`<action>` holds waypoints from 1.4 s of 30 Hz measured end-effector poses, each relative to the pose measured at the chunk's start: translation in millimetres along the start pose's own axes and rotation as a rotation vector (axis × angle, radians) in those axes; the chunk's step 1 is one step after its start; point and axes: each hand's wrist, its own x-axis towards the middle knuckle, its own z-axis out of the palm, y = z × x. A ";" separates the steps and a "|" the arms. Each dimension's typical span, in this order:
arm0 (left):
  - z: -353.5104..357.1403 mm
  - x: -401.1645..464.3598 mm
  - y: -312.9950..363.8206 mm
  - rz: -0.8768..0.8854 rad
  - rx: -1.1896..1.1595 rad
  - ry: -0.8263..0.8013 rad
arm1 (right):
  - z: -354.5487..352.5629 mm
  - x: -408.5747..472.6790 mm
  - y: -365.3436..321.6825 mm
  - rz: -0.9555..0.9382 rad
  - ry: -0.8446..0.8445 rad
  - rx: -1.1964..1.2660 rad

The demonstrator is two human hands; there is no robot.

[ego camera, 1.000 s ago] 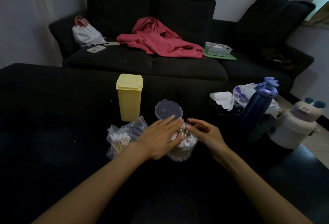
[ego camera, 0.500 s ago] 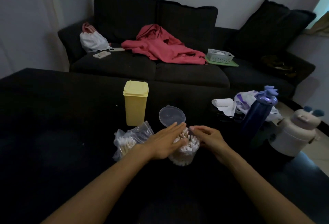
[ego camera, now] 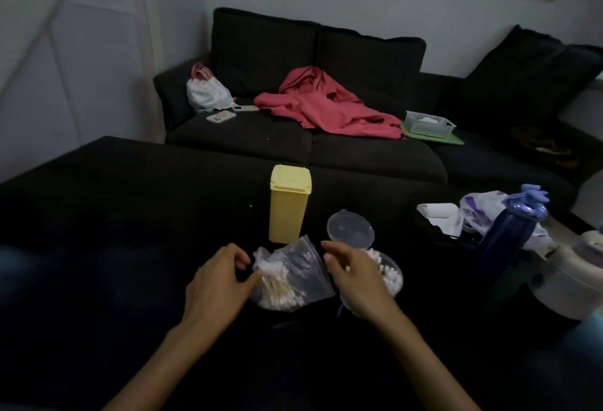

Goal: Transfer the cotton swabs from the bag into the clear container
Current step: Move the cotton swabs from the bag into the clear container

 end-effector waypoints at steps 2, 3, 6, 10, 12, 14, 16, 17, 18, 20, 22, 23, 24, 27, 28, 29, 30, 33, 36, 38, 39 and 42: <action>-0.6 1.5 -6.7 -0.101 0.025 -0.068 | 15.1 -2.8 1.1 0.031 -0.087 0.053; 1.6 3.9 -9.1 -0.147 0.016 -0.126 | 19.6 -3.1 4.2 0.059 -0.116 0.068; 13.7 8.8 -11.6 -0.224 -0.036 -0.301 | 26.0 -1.0 14.9 0.127 -0.173 0.010; 26.2 13.5 -13.2 -0.211 -0.094 -0.320 | 28.9 2.2 21.9 0.153 -0.208 -0.081; 26.8 20.4 -16.1 -0.209 -0.106 -0.323 | 28.2 2.5 25.2 0.081 -0.130 -0.136; 23.6 27.5 -21.8 -0.205 -0.108 -0.324 | 24.2 1.5 25.4 0.038 -0.080 -0.121; 20.3 32.9 -26.6 -0.194 -0.168 -0.334 | 18.3 -1.2 21.5 0.074 -0.098 0.027; 17.0 35.2 -27.3 -0.187 -0.250 -0.363 | 14.3 -1.0 15.9 0.115 -0.126 0.151; 17.4 33.4 -25.4 -0.181 -0.342 -0.420 | 9.8 -3.9 14.9 0.184 -0.162 0.274; 14.0 30.8 -20.1 -0.171 -0.458 -0.503 | 1.4 -5.6 11.6 0.290 -0.255 0.410; 14.1 29.0 -16.1 -0.167 -0.506 -0.538 | -2.0 -8.8 14.0 0.315 -0.342 0.349; 14.2 27.6 -14.8 -0.170 -0.523 -0.548 | -1.7 -10.6 16.3 0.305 -0.359 0.286; 13.8 26.3 -13.6 -0.167 -0.532 -0.553 | -1.0 -11.7 18.8 0.296 -0.355 0.225; 16.7 22.0 -10.5 -0.147 -0.557 -0.559 | 3.1 -14.0 23.6 0.261 -0.306 0.161; 17.6 20.7 -9.2 -0.125 -0.554 -0.568 | 4.2 -13.4 23.4 0.254 -0.274 0.165; 18.6 19.3 -7.1 -0.099 -0.551 -0.581 | 5.1 -12.5 24.0 0.252 -0.241 0.162; 19.6 17.9 -6.0 -0.074 -0.546 -0.590 | 5.9 -11.4 24.5 0.253 -0.218 0.151; 20.4 14.6 -1.8 -0.017 -0.549 -0.608 | 9.9 -9.1 30.2 0.273 -0.222 0.103; 18.1 12.6 0.4 0.034 -0.530 -0.636 | 9.8 -11.5 29.3 0.240 -0.269 0.146; 16.4 12.6 0.2 0.059 -0.510 -0.662 | 10.5 -15.2 22.6 0.211 -0.284 0.208; 16.2 12.4 0.3 0.070 -0.501 -0.664 | 12.3 -16.2 23.0 0.199 -0.274 0.231; 18.5 11.1 0.9 0.091 -0.473 -0.632 | 20.0 -13.8 28.0 0.197 -0.216 0.197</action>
